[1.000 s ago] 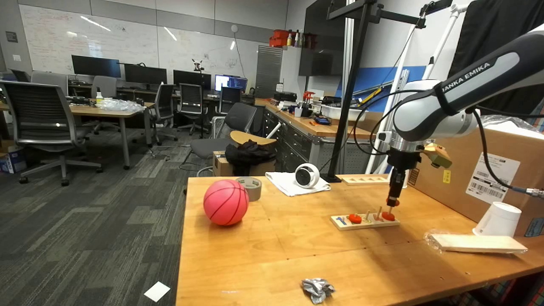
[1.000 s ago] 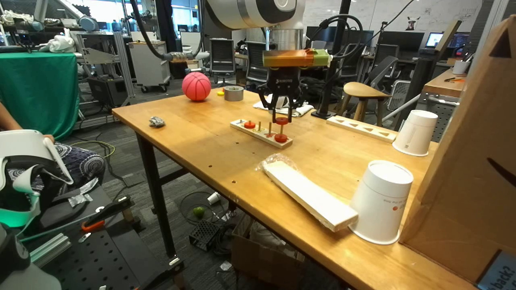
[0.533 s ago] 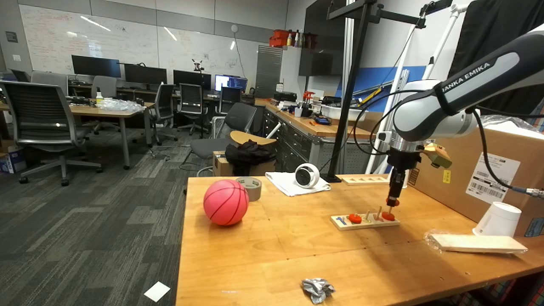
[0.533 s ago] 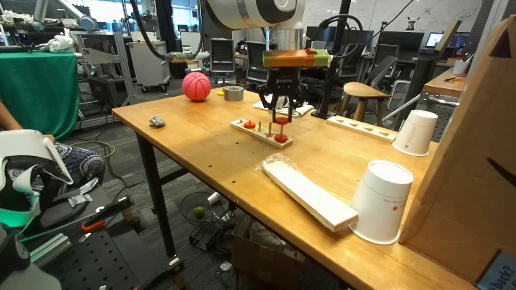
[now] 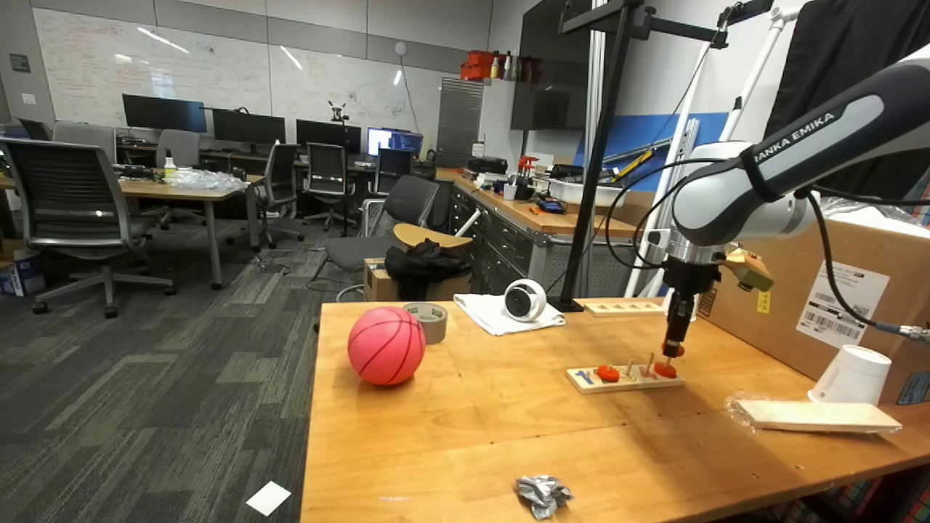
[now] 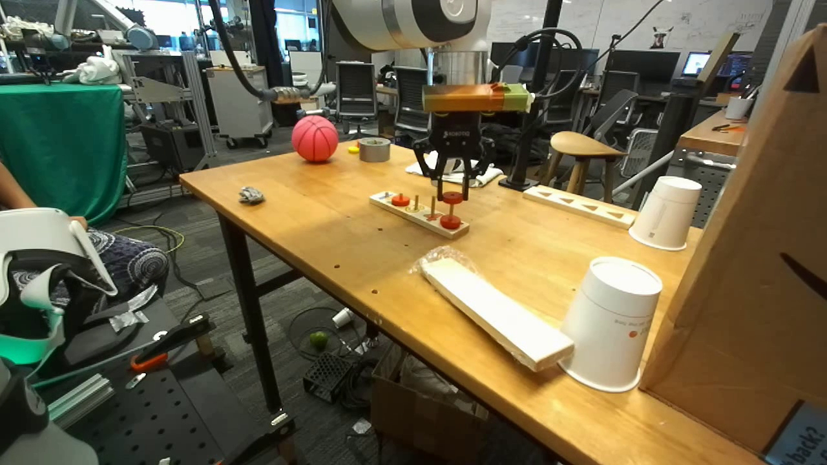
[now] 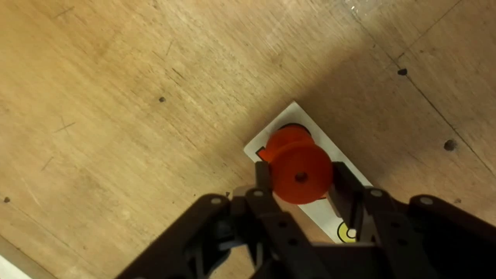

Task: Put the orange objects on the first pole on the right

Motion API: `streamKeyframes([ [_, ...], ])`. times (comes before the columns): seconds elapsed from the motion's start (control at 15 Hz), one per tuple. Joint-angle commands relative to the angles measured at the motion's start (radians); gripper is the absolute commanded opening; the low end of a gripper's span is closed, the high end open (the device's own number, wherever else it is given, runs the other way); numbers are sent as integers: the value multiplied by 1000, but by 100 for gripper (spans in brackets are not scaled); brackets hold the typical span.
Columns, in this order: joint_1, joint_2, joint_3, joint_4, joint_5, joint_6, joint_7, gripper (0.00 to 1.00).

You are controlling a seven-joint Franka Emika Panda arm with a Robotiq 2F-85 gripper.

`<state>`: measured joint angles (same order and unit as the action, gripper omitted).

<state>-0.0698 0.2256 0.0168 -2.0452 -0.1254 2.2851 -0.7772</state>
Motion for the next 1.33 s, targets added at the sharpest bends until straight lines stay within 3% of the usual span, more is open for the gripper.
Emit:
streamKeyframes([
  [0.0, -12, 27, 0, 10, 18, 20, -13, 74],
  [0.2, -17, 42, 2, 12, 19, 18, -12, 97],
  [0.27, -19, 45, 3, 12, 19, 18, -11, 100],
  [0.87, 7, -52, 76, -65, 123, 169, -29, 100],
  [1.27, 40, -49, 124, -97, 193, 189, -52, 100],
])
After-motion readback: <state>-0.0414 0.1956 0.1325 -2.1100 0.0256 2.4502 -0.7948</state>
